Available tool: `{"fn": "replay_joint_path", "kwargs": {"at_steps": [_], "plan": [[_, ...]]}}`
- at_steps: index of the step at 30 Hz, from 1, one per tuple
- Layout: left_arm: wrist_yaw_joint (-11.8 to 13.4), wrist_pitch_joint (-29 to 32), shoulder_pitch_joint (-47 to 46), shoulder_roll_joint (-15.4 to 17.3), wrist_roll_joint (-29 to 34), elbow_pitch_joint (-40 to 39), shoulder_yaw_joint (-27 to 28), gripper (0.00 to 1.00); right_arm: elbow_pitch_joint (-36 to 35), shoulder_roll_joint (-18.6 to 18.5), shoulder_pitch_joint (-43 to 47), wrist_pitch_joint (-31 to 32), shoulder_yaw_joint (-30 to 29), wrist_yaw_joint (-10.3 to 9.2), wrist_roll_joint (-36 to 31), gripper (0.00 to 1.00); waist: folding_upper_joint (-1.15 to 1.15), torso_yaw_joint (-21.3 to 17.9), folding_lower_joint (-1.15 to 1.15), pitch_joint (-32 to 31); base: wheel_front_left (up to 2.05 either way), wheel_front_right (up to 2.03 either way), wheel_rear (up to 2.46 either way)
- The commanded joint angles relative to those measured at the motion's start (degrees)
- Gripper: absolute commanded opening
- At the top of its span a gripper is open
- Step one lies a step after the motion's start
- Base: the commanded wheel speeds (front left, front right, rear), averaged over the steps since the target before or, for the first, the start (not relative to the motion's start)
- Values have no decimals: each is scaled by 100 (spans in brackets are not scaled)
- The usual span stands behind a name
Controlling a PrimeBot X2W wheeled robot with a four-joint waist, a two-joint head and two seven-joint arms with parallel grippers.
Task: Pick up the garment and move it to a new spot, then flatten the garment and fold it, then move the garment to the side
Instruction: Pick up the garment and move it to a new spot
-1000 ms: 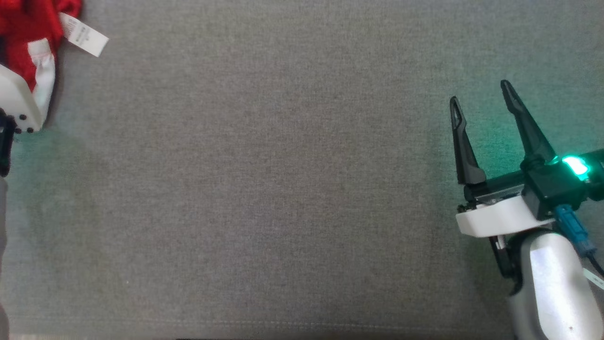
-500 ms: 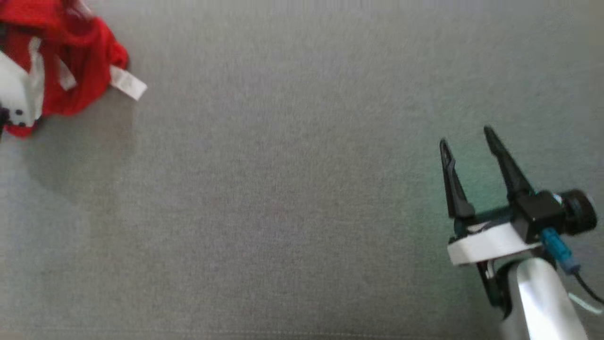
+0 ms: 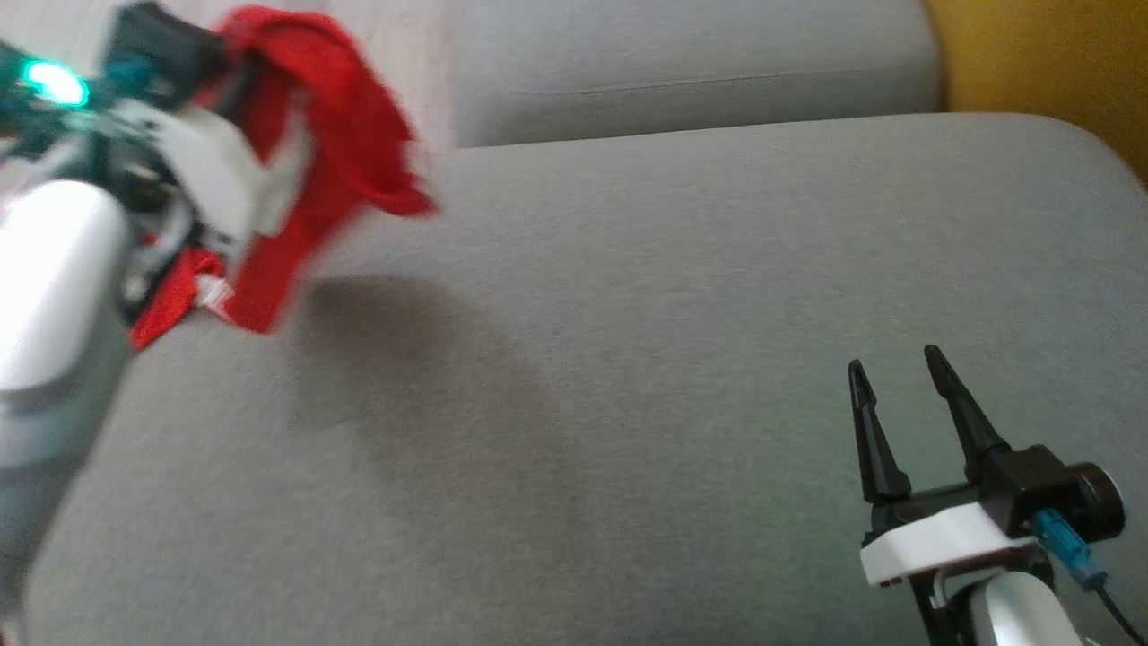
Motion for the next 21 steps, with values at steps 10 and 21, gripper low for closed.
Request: {"fn": "replay_joint_path", "kwargs": {"at_steps": [10,21], "plan": [[58,-647,541,-1171,-356,280,-487,0,-157,-20,-275,-53,378,43,152,100,0,-889,1,238,0,0,0],[179,-1739,978,-2551,-675,1935,-693,5,-12,-19,-462,-139,608,43,323,100,0,-1359,1,713,0,0,0]]}}
